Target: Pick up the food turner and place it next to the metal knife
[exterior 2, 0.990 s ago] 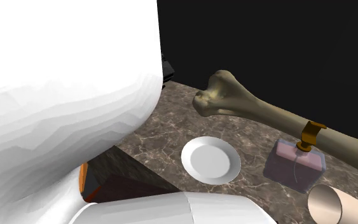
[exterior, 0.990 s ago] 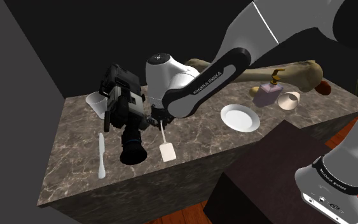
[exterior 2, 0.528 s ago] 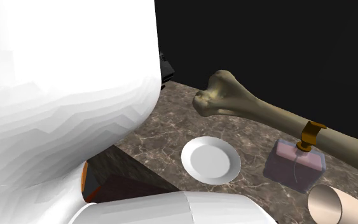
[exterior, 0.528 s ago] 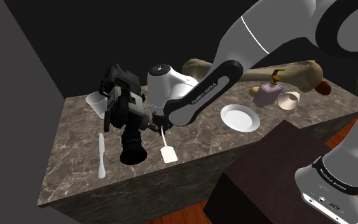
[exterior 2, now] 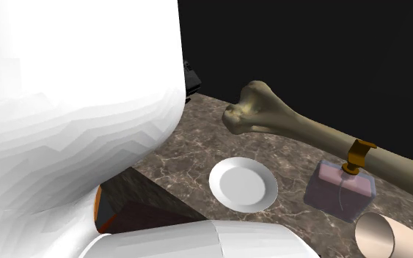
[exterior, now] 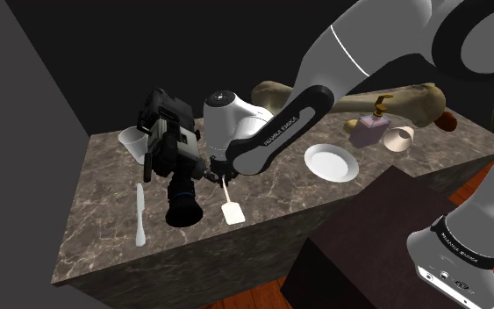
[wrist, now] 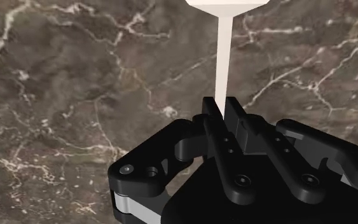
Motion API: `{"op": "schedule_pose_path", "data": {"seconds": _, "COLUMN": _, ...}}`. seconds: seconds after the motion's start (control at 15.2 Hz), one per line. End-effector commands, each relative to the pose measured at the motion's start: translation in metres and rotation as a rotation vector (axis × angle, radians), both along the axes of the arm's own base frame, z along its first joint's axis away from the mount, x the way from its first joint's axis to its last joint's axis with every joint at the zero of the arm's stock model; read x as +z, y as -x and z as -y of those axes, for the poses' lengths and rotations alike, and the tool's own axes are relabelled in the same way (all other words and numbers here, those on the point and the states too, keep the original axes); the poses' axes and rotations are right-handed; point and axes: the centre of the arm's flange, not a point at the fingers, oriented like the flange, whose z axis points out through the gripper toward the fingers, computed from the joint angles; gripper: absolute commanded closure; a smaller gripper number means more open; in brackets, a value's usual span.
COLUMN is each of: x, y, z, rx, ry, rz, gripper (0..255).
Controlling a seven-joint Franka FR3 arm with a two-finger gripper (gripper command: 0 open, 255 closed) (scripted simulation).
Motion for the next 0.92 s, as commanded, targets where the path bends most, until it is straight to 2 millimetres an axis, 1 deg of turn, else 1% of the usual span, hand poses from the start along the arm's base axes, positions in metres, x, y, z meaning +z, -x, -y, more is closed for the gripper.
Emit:
{"op": "schedule_pose_path", "data": {"seconds": 0.0, "x": 0.000, "y": 0.000, "z": 0.000, "rx": 0.000, "ry": 0.000, "rz": 0.000, "gripper": 0}}
{"op": "schedule_pose_path", "data": {"seconds": 0.33, "x": 0.000, "y": 0.000, "z": 0.000, "rx": 0.000, "ry": 0.000, "rz": 0.000, "gripper": 0}}
{"op": "schedule_pose_path", "data": {"seconds": 0.53, "x": 0.039, "y": 0.002, "z": -0.001, "rx": 0.000, "ry": 0.000, "rz": 0.000, "gripper": 0}}
{"op": "schedule_pose_path", "data": {"seconds": 0.59, "x": 0.050, "y": 0.003, "z": -0.001, "rx": 0.000, "ry": 0.000, "rz": 0.000, "gripper": 0}}
{"op": "schedule_pose_path", "data": {"seconds": 0.86, "x": 0.050, "y": 0.003, "z": -0.001, "rx": 0.000, "ry": 0.000, "rz": 0.000, "gripper": 0}}
